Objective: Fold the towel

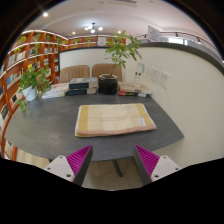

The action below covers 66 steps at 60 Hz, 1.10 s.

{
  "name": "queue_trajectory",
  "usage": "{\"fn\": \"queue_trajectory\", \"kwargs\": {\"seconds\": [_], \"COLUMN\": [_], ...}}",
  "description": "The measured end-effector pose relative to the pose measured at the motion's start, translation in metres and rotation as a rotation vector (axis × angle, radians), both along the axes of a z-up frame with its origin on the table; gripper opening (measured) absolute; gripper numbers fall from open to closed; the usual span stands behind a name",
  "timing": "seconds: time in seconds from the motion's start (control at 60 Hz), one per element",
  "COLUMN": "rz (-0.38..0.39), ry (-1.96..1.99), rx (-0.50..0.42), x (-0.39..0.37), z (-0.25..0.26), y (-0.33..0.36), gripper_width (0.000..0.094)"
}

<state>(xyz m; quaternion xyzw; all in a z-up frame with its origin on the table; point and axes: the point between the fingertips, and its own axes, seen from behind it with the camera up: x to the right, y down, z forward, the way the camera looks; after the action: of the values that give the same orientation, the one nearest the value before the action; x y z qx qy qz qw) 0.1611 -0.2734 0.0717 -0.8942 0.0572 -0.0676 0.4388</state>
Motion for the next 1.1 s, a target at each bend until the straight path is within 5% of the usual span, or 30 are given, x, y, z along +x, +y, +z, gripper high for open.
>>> {"fn": "queue_trajectory", "kwargs": {"seconds": [0.217,0.467,0.567,0.65,0.85,1.1], "rz": [0.153,0.144,0.082,0.089,0.164,0.169], "ry": [0.04,-0.004,0.029,-0.03,-0.037,-0.049], "rx": [-0.027,-0.104,-0.059,-0.068,-0.165,-0.042], "x": [-0.092,-0.103,-0.094,-0.082,-0.088,-0.04], "z": [-0.033,-0.08,-0.08,-0.081,-0.08,0.031], "y": [0.112,0.203,0.215,0.216,0.215,0.217], "gripper_width": [0.0828,0.0709,0.0434,0.0079,0.0034,0.0034]}}
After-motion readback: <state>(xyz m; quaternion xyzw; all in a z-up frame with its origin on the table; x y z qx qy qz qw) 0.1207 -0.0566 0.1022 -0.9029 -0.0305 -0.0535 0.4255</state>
